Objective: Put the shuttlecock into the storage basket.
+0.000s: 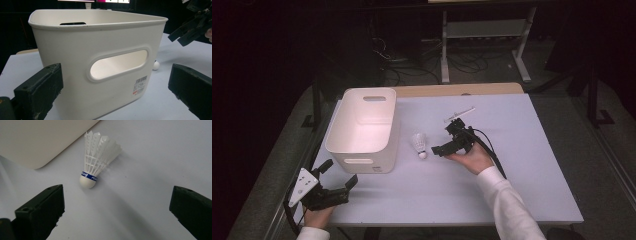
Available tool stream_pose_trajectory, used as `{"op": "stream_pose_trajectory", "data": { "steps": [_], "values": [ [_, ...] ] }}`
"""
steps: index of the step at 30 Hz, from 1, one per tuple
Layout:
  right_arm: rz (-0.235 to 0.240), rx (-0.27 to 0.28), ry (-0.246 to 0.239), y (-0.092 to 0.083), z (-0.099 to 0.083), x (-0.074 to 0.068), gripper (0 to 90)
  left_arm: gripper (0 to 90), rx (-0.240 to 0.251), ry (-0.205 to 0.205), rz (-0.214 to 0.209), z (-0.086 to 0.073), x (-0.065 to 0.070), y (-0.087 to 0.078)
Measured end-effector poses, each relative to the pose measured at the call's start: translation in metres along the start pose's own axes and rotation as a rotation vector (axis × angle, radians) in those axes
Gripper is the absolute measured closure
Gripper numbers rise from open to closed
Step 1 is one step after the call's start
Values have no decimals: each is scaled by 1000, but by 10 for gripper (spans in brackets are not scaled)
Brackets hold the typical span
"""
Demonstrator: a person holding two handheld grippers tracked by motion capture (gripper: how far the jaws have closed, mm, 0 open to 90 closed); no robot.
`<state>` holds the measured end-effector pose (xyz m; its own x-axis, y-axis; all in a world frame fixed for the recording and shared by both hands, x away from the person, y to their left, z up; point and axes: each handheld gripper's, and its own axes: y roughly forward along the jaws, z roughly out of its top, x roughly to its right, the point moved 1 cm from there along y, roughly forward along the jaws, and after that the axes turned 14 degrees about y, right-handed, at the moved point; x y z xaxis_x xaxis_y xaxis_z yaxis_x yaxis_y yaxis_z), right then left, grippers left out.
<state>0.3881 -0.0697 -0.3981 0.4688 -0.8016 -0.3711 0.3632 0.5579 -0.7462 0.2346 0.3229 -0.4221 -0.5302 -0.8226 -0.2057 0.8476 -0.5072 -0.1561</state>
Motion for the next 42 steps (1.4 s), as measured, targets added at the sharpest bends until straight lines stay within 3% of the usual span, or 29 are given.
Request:
{"op": "stream_pose_trajectory", "data": {
  "steps": [27,35,42],
  "values": [
    [26,-11,-7,30,-4,-13,0,0,8,-3,9,1,-2,-3],
    [60,-2,12,39,-6,-16,52,0,9,-4,8,2,-2,-3],
    [62,-6,13,45,-6,-19,69,0,9,-3,7,2,-2,-3]
  ]
}}
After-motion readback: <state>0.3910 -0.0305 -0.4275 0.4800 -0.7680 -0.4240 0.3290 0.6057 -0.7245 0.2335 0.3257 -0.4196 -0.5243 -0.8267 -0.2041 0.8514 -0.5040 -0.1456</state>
